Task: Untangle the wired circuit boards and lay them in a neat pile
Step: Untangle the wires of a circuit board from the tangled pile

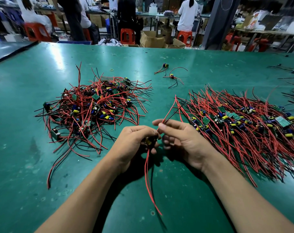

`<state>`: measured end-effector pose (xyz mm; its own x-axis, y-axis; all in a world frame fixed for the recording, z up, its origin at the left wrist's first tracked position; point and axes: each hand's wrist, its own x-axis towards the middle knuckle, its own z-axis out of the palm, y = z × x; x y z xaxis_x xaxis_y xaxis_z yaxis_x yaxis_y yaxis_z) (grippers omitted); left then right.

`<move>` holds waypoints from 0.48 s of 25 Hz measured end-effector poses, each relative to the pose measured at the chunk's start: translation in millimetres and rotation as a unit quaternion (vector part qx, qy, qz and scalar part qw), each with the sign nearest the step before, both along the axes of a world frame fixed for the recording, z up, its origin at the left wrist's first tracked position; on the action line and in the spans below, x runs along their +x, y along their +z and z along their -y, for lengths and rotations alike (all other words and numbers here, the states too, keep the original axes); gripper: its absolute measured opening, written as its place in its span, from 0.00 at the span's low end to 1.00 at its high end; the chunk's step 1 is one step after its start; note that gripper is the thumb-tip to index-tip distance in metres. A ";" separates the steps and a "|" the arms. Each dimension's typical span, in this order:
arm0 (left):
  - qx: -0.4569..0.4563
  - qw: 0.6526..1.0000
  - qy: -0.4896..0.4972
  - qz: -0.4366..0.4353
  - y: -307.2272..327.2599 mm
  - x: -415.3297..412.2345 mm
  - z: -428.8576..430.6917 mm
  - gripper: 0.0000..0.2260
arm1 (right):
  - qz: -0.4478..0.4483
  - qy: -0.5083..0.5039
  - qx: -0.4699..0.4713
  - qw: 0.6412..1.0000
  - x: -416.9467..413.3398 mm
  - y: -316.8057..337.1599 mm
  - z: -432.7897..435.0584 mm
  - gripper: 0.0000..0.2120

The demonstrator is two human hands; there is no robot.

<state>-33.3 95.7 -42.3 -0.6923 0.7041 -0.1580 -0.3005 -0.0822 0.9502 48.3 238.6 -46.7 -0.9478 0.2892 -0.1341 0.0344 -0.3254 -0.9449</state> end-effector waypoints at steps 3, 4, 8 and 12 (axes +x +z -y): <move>-0.015 1.000 -0.015 -0.002 0.2 -0.5 1.4 0.07 | 0.014 -0.013 0.027 0.999 -2.2 -4.3 5.2 0.12; -0.019 1.000 -0.015 -0.006 0.1 -0.8 1.1 0.08 | 0.017 -0.035 0.038 0.999 -2.5 -4.5 4.6 0.12; -0.015 1.000 -0.021 -0.007 2.3 1.2 -1.0 0.11 | 0.013 -0.144 0.060 0.988 -2.8 -4.2 -5.0 0.05; -0.031 0.999 -0.036 -0.021 4.3 3.0 -0.6 0.10 | -0.022 -0.279 0.038 0.959 -4.1 -2.2 -16.2 0.04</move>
<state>-30.3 96.3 -37.9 -0.6468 0.7426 -0.1738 -0.2626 -0.0030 0.9649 44.3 254.8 -48.9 -0.6468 0.7607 -0.0549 -0.1662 -0.2108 -0.9633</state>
